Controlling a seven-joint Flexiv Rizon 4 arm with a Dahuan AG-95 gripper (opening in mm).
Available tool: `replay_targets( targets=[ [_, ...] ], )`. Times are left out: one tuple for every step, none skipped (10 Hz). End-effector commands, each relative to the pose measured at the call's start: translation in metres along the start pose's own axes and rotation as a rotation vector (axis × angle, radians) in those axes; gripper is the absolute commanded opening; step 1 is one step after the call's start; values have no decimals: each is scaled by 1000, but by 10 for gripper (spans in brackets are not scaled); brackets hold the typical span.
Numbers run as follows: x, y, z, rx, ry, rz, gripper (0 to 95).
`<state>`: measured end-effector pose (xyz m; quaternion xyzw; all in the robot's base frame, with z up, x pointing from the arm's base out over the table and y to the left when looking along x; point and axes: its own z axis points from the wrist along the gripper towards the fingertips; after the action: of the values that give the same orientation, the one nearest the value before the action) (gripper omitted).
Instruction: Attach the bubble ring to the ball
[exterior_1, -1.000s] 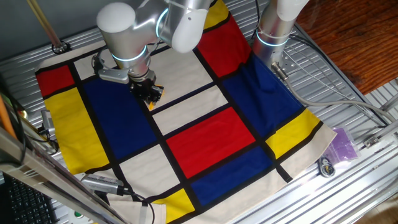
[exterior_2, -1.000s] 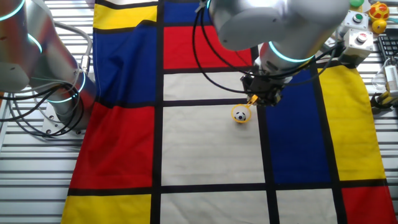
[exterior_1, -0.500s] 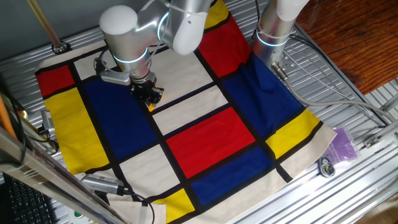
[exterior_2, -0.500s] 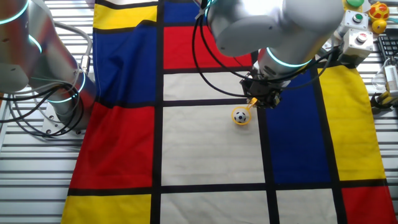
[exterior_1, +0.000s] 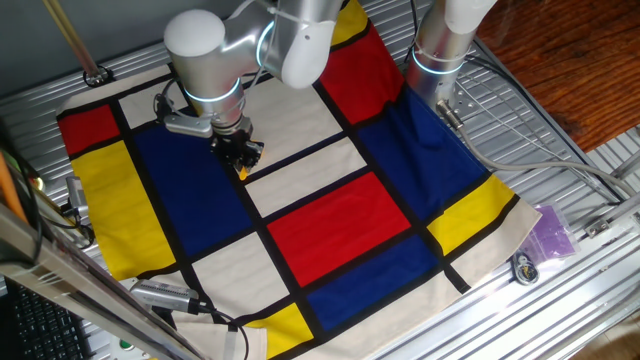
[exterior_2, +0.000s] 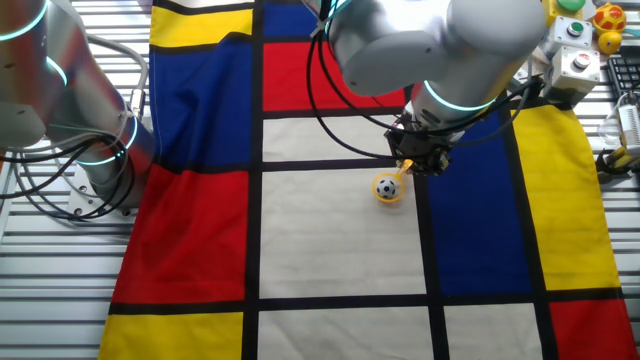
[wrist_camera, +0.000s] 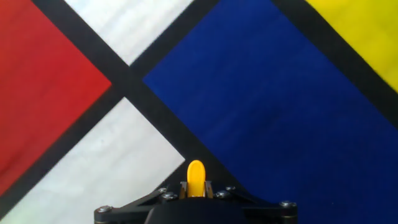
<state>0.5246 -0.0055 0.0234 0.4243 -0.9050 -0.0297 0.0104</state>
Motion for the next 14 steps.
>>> replay_targets(
  targets=[
    [0, 0, 1, 2, -3, -1, 0],
    [0, 0, 2, 3, -3, -1, 0],
    [0, -1, 3, 4, -4, -3, 0],
    [0, -1, 3, 6, -6, -6, 0],
    [0, -1, 4, 9, -11, -9, 0],
    [0, -1, 4, 11, -11, -13, 0],
    [0, -1, 5, 11, -11, -14, 0],
    [0, -1, 5, 12, -11, -18, 0],
    [0, -1, 5, 12, -12, -21, 190],
    [0, -1, 5, 13, -12, -25, 190],
    [0, -1, 6, 14, -13, -31, 190],
    [0, -1, 6, 14, -12, -29, 190],
    [0, -1, 6, 12, -11, -21, 190],
    [1, -1, 2, 9, -5, 1, 190]
  ],
)
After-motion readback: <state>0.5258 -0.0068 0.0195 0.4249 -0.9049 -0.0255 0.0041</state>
